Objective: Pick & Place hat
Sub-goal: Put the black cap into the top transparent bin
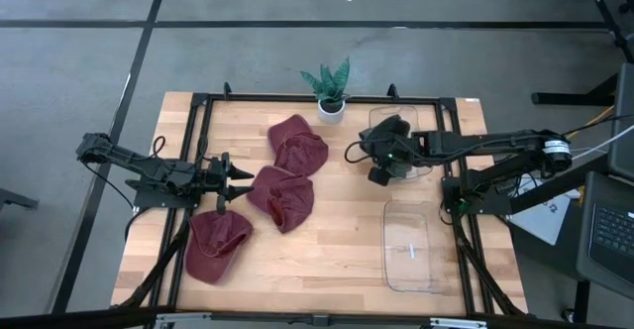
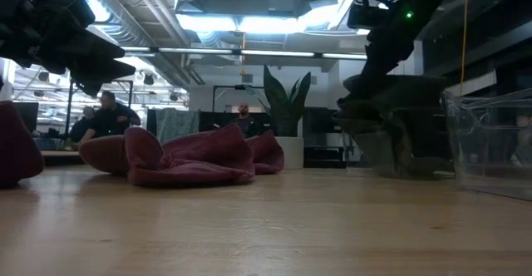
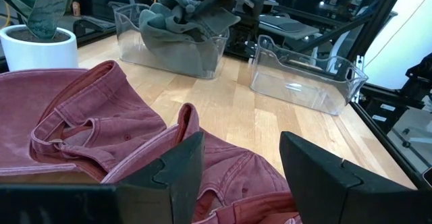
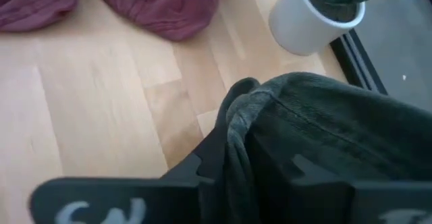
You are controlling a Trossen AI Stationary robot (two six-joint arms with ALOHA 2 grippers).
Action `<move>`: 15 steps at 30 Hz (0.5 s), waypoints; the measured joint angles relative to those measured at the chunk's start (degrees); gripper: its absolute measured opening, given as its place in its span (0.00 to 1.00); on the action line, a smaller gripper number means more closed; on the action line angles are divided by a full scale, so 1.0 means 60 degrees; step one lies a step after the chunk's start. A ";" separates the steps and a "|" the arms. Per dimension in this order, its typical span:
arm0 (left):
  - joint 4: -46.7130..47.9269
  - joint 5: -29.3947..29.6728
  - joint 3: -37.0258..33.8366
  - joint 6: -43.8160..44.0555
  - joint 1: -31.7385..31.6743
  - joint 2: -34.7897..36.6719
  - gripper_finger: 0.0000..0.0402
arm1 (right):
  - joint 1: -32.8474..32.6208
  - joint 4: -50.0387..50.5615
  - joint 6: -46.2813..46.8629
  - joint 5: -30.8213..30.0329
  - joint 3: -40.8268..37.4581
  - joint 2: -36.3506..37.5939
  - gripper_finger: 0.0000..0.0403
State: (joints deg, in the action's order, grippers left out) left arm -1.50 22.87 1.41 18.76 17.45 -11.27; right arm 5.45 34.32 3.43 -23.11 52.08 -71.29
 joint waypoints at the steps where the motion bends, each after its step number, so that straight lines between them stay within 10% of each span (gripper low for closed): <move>1: 0.0000 0.0000 0.0001 0.0000 0.0003 0.0001 0.47 | 0.0000 0.0029 0.0090 0.0058 0.0003 0.0000 0.16; 15: 0.0004 0.0000 0.0000 0.0000 0.0004 0.0004 0.47 | -0.0007 -0.0975 0.0631 -0.0464 0.0003 -0.0004 0.56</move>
State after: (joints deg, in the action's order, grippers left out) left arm -1.48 22.87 1.41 18.76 17.47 -11.25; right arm 5.41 28.47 7.22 -25.89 52.10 -71.31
